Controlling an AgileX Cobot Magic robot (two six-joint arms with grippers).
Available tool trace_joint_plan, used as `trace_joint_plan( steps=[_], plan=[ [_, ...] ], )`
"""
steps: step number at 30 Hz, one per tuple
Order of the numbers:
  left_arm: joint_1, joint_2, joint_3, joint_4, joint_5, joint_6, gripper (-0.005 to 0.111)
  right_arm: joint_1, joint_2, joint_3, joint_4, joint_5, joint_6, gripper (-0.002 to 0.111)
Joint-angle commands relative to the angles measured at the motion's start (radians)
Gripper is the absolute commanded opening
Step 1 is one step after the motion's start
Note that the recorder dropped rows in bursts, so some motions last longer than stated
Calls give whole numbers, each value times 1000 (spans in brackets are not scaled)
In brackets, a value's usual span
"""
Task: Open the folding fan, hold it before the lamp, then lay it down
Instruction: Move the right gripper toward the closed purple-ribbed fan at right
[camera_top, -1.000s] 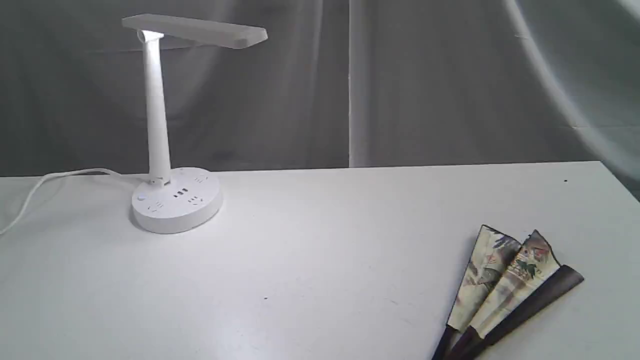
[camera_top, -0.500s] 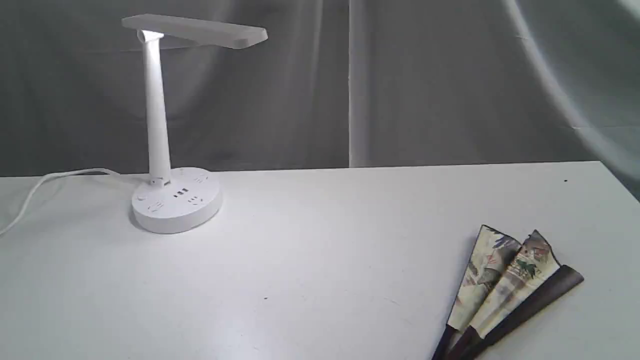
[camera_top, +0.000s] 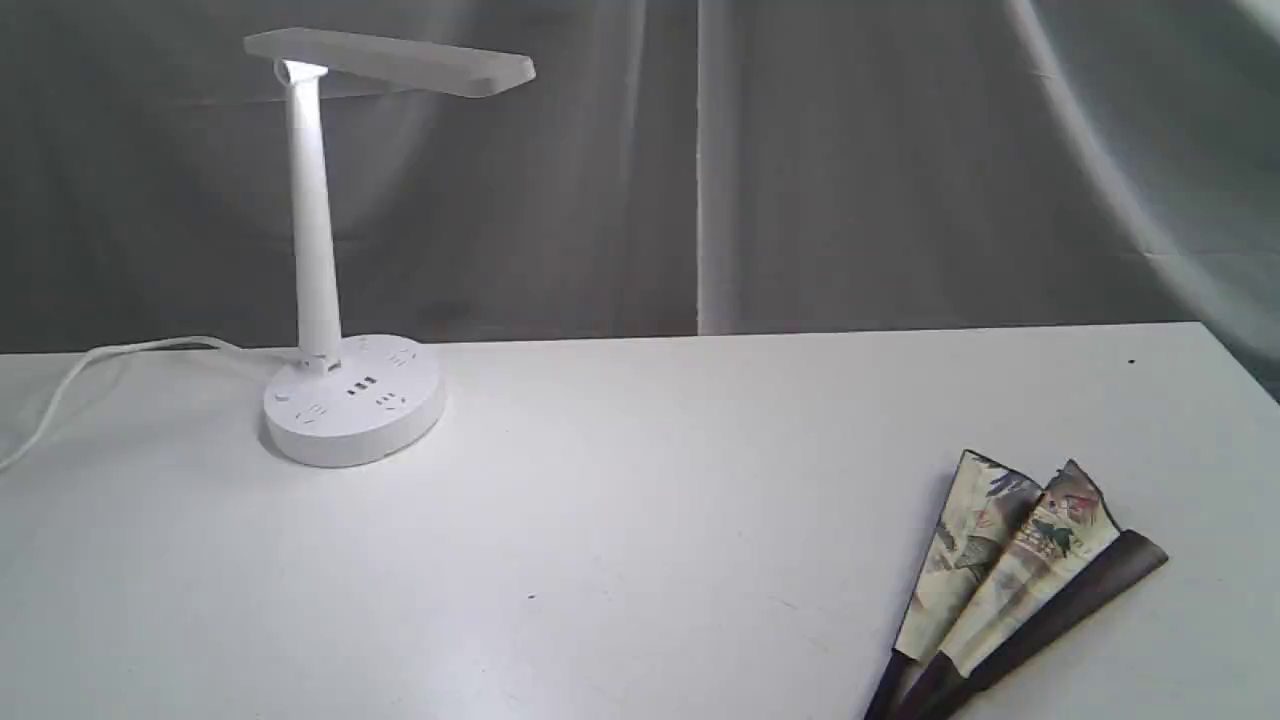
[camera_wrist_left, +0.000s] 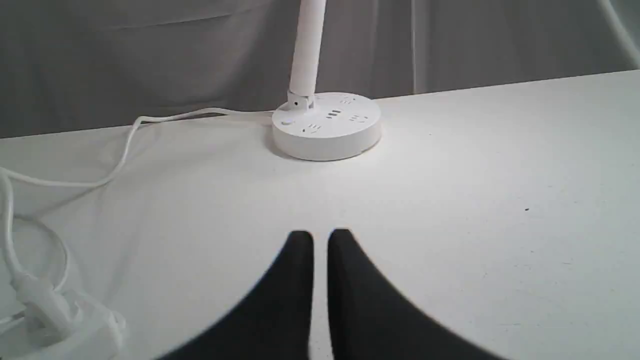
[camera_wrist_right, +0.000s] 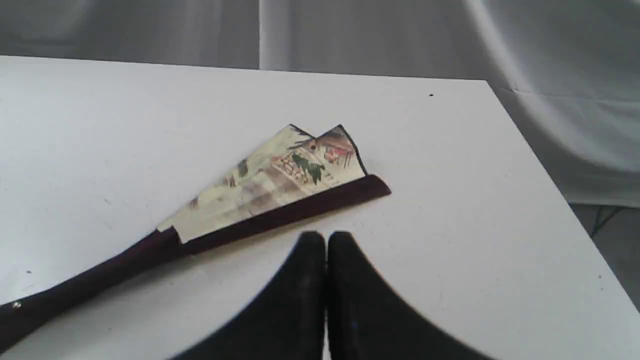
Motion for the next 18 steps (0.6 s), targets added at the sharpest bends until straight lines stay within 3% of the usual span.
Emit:
trace_joint_plan(
  steps=[1, 9, 14, 18],
  plan=[
    [4, -4, 4, -3, -8, -6, 5, -1, -3, 4, -2, -90, 0, 0],
    [4, -4, 4, -3, -8, -6, 5, -1, -3, 4, 49, -284, 4, 0],
    [4, -4, 4, -3, -8, -6, 5, -1, -3, 4, 374, -329, 116, 0],
    [4, -4, 4, -3, -8, -6, 5, -1, -3, 4, 398, -369, 91, 0]
  ],
)
